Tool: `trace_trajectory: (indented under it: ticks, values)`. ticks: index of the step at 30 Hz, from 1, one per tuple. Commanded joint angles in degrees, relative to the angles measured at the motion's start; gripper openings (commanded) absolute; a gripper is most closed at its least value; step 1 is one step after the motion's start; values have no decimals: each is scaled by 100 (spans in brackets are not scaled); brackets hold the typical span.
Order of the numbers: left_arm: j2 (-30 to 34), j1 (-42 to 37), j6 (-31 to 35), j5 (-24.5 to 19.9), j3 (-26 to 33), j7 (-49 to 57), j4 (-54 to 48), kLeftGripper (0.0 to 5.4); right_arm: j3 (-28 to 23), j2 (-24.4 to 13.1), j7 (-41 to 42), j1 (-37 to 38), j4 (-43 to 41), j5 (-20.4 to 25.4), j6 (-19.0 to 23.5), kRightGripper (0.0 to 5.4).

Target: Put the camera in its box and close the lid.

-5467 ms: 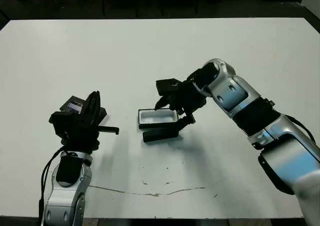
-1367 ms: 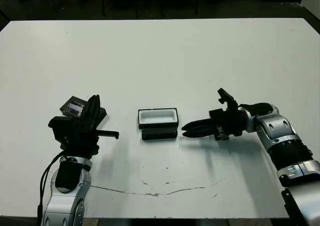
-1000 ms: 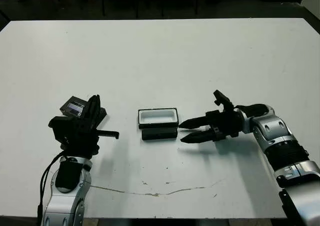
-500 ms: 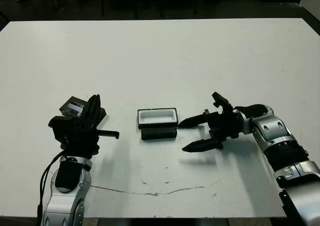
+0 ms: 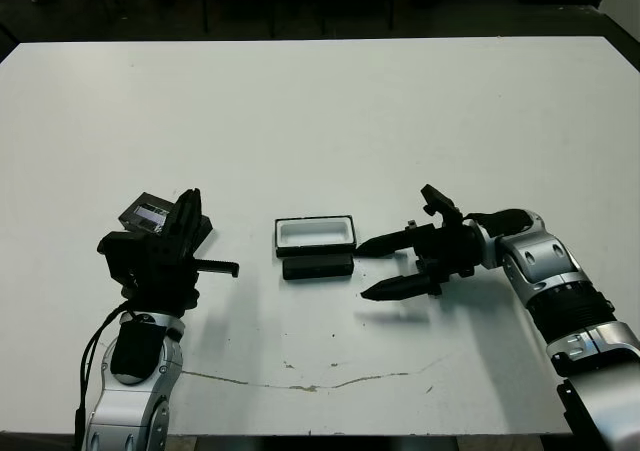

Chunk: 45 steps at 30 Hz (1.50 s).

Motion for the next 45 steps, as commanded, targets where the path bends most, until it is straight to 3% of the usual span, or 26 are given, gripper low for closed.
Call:
trace_trajectory:
  ticks: [1, 4, 10, 13, 17, 21, 27, 30, 38, 41, 45]
  values:
    - [25, 83, 65, 103, -14, 34, 42, 0, 88, 55, -84, 100, 6, -113, -29, 423]
    - [15, 77, 42, 97, -14, 16, 65, 0, 83, 87, -176, 129, -38, -140, -106, 469]
    - [-5, 91, 61, 89, -18, 16, 54, 0, 94, 194, -263, 127, 62, -185, -193, 477]
    - [-9, 101, 49, 95, -24, 19, 53, 0, 146, 260, -208, 67, 194, -208, -206, 470]
    - [-37, 123, 101, 96, -34, 51, 17, 0, 181, 335, -239, 66, 190, -222, -201, 423]
    - [-44, 135, 57, 114, -44, 56, 28, 0, 178, 406, -134, 101, 178, -137, -205, 448]
    - [-51, 141, 56, 150, -41, 88, 21, 0, 163, 203, -30, 285, -257, -45, -75, 386]
    - [-51, 135, 27, 115, -30, 56, 45, 0, 159, 64, -20, 328, -406, -2, 155, 405]
    - [-43, 141, 37, 140, -42, 56, 39, 0, 158, -119, -123, 425, -664, -21, 242, 539]
    - [-50, 146, 39, 140, -46, 58, 32, 0, 139, -72, -107, 432, -618, 43, 274, 532]
    - [-59, 147, 72, 113, -46, 52, 18, 0, 150, 25, -241, 448, -618, 2, 90, 473]
